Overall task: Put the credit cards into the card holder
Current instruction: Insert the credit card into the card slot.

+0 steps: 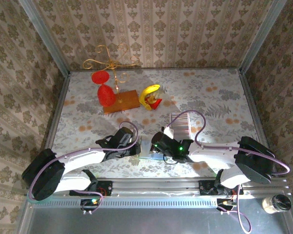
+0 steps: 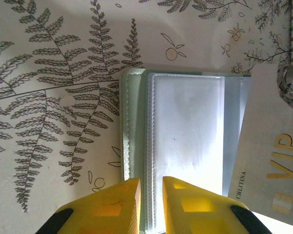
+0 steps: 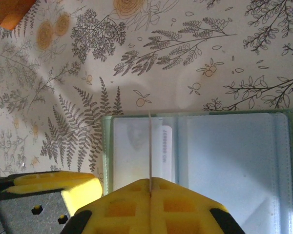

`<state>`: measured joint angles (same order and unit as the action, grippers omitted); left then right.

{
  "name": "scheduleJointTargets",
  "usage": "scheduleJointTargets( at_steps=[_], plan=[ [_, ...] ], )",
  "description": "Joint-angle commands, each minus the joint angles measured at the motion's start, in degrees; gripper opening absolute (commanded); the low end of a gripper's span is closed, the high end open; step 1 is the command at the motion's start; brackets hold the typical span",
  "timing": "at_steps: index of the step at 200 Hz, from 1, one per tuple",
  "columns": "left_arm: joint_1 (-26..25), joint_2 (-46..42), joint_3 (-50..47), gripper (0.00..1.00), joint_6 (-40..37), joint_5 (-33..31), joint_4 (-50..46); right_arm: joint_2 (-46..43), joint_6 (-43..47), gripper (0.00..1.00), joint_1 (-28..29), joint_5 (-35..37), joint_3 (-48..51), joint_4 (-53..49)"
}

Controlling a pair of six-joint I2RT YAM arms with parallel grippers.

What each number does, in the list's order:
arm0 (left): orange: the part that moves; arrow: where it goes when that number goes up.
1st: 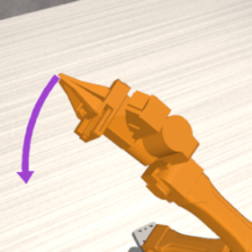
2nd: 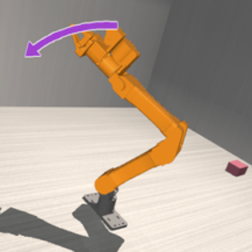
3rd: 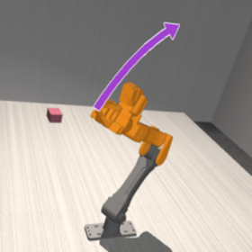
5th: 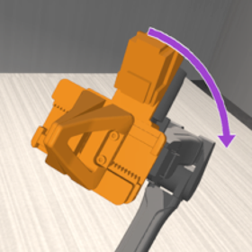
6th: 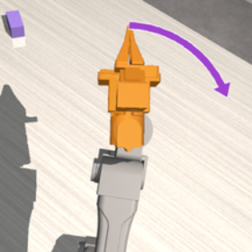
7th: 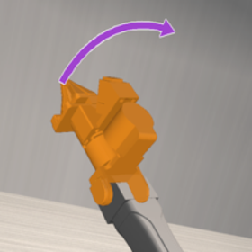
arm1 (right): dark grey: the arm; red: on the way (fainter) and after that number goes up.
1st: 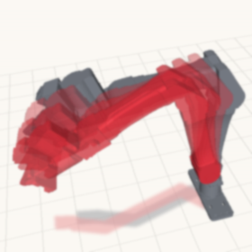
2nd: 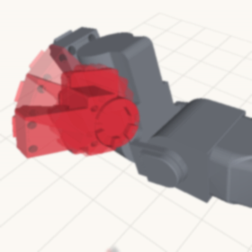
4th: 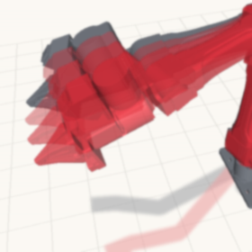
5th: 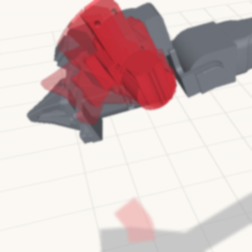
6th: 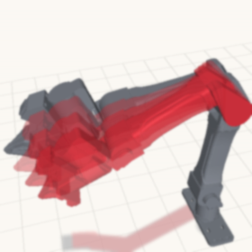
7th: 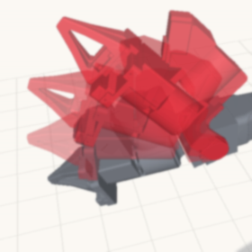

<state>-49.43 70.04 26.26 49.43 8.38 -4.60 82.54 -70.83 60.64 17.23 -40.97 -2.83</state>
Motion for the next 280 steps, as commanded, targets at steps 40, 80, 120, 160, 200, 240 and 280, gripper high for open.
scheduleJointTargets(
  at_steps=[40,80,120,160,200,240,280],
  plan=[
    [-0.9,-0.4,-1.0,0.18,-0.2,-0.8,0.2,1.6,-0.3,0.00,0.3,3.6,1.5,0.6],
    [-1.3,0.0,-1.3,0.18,0.1,-1.1,0.5,3.4,-0.7,0.00,0.3,2.5,1.7,2.6],
    [-2.5,0.0,-0.4,0.16,-0.3,-6.4,-3.6,3.6,-1.7,0.00,0.3,1.5,2.6,5.2],
    [-2.5,1.2,-0.9,0.15,0.1,-6.3,-3.0,3.5,-3.4,0.00,0.3,0.4,4.5,8.0],
    [-2.4,1.9,-2.0,0.13,0.7,-5.9,-1.8,3.1,-5.4,0.00,0.3,-0.9,6.0,10.8],
    [-2.7,2.3,-2.9,0.09,1.2,-5.7,-1.6,2.4,-6.7,0.00,0.4,-1.3,7.2,13.7],
    [-3.5,2.0,-3.4,0.07,1.6,-6.1,-1.8,2.3,-7.0,0.00,0.5,-2.2,7.5,15.6]
  ],
)
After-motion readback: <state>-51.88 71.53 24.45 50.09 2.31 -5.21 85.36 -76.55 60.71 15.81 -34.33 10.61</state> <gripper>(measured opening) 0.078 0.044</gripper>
